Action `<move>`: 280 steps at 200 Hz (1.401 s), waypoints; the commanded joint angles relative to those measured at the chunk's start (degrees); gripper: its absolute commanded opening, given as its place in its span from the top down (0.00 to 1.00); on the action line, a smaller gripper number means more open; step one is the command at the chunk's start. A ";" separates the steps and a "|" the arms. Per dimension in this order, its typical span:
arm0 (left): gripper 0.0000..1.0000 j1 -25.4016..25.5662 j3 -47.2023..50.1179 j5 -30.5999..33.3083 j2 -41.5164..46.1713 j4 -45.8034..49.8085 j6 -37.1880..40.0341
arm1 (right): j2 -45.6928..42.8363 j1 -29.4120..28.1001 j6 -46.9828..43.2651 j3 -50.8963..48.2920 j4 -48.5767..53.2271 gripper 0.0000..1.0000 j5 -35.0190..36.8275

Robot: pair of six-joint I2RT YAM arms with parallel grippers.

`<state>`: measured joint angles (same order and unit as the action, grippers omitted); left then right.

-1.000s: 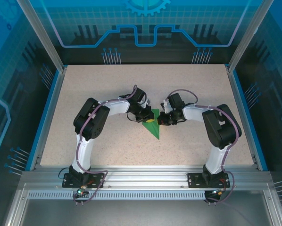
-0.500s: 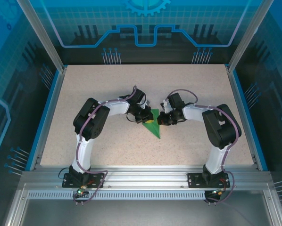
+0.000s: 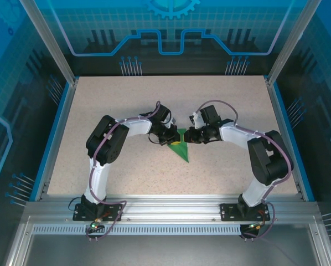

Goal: Fold a paper plane with a square sheet of paper (fold left side to right side)
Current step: Fourth fold the wing at the center of the table.

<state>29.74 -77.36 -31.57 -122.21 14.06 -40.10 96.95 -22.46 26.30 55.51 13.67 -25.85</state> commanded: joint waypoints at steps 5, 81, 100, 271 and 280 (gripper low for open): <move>0.95 0.31 2.55 1.95 -0.62 3.69 1.00 | -0.74 -0.36 3.01 -2.92 -0.62 0.90 -8.86; 0.95 0.21 2.69 2.04 -0.47 3.66 0.94 | 3.19 -2.83 2.28 -3.15 3.06 0.90 -10.11; 0.95 0.18 2.68 2.09 -0.48 3.69 0.94 | 4.19 -3.30 1.19 -2.68 4.98 0.90 -8.81; 0.95 -0.07 2.60 2.49 -0.56 4.11 0.99 | 6.77 -4.40 -2.21 -2.51 11.74 0.89 -2.92; 0.95 -0.16 2.57 2.64 -0.54 4.13 0.98 | 6.87 -4.50 -2.26 -2.59 11.93 0.89 -3.07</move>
<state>29.74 -76.73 -31.55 -121.99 13.21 -40.10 102.39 -25.98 25.17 52.49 21.82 -29.54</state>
